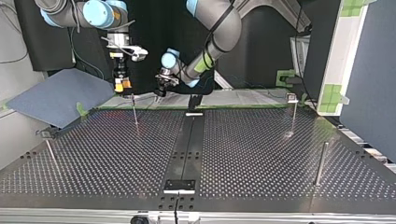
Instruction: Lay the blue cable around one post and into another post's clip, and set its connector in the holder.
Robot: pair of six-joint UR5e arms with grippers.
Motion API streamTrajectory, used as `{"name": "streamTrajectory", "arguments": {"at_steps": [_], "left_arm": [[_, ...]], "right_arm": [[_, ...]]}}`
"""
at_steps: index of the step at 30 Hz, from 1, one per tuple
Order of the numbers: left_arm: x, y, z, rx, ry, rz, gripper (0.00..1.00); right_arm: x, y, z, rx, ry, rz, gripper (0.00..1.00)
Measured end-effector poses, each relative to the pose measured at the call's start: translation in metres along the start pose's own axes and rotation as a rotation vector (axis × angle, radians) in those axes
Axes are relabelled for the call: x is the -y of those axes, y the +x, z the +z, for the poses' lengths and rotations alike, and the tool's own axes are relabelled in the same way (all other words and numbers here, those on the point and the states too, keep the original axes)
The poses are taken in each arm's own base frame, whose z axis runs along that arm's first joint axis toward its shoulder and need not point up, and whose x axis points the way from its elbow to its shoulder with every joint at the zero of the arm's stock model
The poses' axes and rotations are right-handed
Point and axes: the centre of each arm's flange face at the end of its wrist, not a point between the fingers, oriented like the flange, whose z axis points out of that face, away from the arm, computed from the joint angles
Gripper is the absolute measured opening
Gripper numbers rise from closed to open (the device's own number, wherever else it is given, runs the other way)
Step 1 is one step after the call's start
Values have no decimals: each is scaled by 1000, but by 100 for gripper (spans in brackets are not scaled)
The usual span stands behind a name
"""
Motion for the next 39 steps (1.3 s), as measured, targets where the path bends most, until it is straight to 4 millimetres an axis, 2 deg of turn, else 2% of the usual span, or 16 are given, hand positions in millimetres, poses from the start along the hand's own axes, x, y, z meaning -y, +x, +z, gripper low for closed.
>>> {"name": "streamTrajectory", "arguments": {"at_steps": [13,17,23,31,39], "left_arm": [[20,-62,35,124,17,82,33],[30,-82,43,179,16,108,33],[51,-102,49,254,18,139,33],[86,-106,45,317,27,164,33],[131,-106,35,371,49,188,33]], "right_arm": [[0,0,0,-3,0,0,100],[0,0,0,-2,0,1,100],[0,0,0,-2,0,0,100],[0,0,0,-2,0,0,100],[0,1,1,-7,1,1,100]]}}
